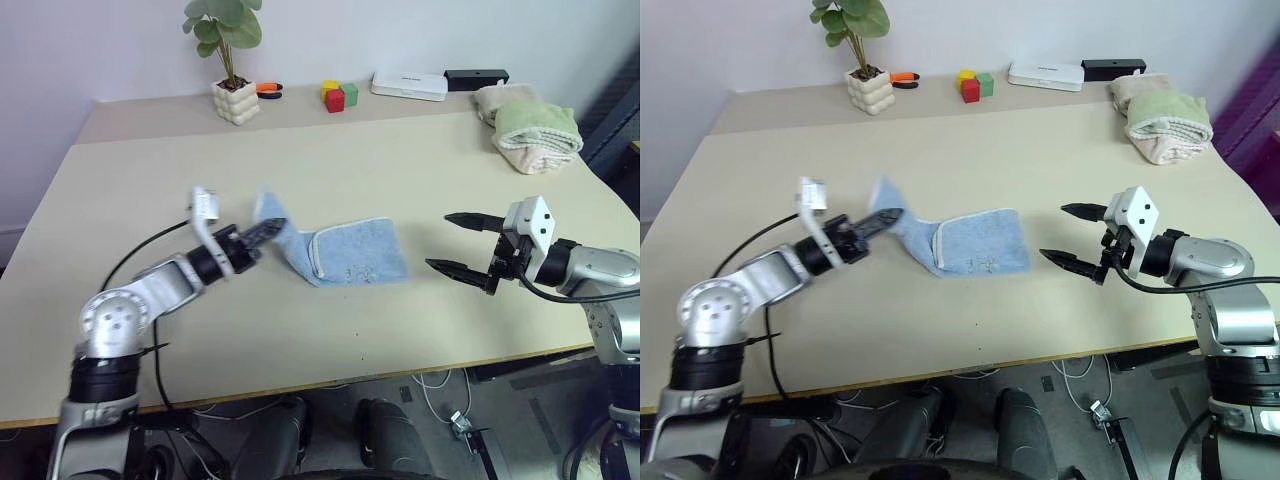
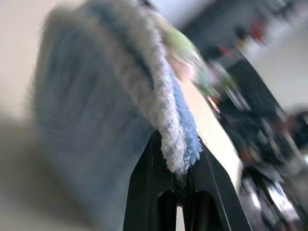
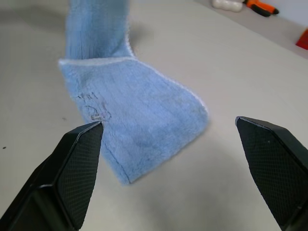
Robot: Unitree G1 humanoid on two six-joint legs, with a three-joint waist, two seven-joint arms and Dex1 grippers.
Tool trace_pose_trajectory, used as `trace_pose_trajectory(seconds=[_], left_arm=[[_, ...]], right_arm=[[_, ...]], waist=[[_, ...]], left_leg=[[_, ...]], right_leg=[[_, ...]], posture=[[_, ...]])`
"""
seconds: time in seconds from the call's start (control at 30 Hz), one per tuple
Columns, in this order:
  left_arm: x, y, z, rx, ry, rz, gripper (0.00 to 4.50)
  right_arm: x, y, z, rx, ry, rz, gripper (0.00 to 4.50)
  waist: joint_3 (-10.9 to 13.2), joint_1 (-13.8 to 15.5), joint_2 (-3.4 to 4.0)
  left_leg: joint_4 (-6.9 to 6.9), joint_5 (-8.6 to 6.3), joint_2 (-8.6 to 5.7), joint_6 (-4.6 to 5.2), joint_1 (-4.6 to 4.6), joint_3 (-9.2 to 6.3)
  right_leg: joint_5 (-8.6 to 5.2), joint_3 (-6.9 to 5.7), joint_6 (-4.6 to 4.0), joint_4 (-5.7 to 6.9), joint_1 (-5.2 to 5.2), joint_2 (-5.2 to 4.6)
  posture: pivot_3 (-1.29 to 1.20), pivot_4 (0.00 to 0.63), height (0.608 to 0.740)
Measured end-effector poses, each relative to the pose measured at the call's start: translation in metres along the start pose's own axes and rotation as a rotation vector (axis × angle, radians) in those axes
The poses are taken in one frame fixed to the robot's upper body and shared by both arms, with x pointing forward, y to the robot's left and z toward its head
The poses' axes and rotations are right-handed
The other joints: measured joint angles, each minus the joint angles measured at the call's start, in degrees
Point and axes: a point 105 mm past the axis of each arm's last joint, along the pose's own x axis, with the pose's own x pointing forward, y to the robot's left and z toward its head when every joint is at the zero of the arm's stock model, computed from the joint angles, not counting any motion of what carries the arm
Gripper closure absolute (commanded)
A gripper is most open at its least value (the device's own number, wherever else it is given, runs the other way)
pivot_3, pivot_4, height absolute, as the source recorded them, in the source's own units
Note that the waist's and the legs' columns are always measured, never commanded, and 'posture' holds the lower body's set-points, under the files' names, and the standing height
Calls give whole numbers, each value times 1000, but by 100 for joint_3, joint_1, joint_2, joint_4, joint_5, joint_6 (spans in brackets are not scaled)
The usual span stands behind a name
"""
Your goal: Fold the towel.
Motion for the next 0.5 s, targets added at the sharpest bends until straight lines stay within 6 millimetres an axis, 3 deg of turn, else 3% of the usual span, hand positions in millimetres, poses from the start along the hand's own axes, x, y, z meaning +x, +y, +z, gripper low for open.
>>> trace_pose_trajectory(seconds=[0.2,0.33,0.5], left_arm=[[61,-23,-2,124,83,-159,4461],[101,-33,-31,158,222,-216,4461],[123,-31,-62,197,333,-253,4461]], right_arm=[[-10,7,9,20,-61,-24,0],[-17,9,28,6,-140,-73,0],[-22,14,25,29,-126,-115,0]], waist=[[4,23,-6],[6,12,-10],[7,14,-9]], left_leg=[[5,-3,-2,7,-10,-2],[1,-5,-2,11,-11,-2],[-1,-4,0,10,-12,-5]], right_leg=[[8,-4,15,-16,2,-2],[12,-5,26,-25,3,-2],[12,-10,26,-22,-1,-1]], posture=[[0,150,740],[0,150,740],[0,150,740]])
